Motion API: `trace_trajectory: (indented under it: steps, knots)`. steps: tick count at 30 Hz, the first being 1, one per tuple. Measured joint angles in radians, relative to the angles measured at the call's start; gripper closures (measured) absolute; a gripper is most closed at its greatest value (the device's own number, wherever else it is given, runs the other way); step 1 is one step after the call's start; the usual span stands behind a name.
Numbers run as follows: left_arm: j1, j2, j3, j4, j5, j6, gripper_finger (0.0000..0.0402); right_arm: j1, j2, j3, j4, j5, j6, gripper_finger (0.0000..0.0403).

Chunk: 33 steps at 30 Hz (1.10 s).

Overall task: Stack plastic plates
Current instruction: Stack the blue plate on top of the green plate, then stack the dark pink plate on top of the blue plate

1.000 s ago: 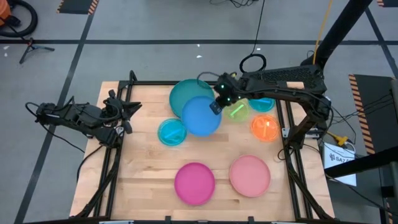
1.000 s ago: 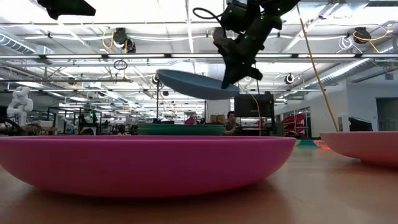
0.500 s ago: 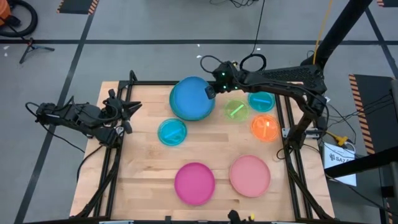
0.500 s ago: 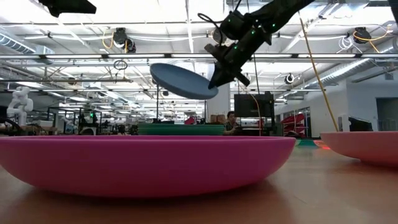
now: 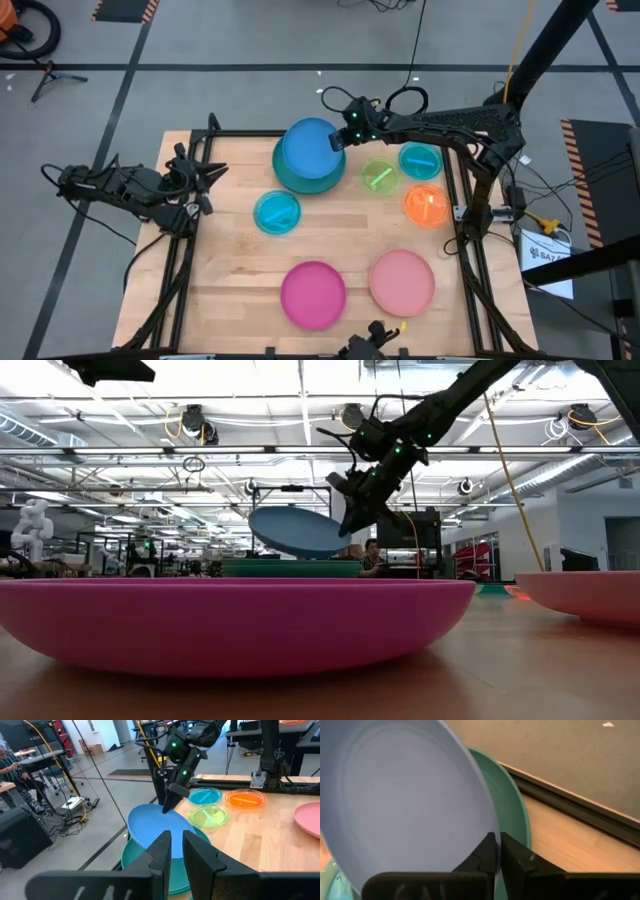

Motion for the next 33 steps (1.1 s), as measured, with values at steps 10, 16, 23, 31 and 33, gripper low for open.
trace_trajectory:
  steps: [10,16,23,31,33]
  knots:
    - [0.000,0.000,0.000,-0.001,0.000,-0.004,0.0346,-0.003,0.004,0.000,0.001,0.000,0.010,0.0385]
    - [0.000,0.000,0.000,-0.002,0.000,-0.013,0.0346,-0.001,0.016,0.000,-0.003,-0.001,0.005,0.0383]
    - [0.000,0.000,0.000,-0.003,0.000,-0.017,0.0346,0.010,0.016,0.000,-0.021,0.000,-0.028,0.0345]
    - [0.000,0.000,0.000,-0.006,0.000,-0.027,0.0346,0.012,0.016,0.000,-0.025,0.000,-0.012,0.0292]
    - [0.000,0.000,0.000,-0.011,0.000,-0.032,0.0346,0.012,0.015,0.000,-0.025,0.000,-0.007,0.0275]
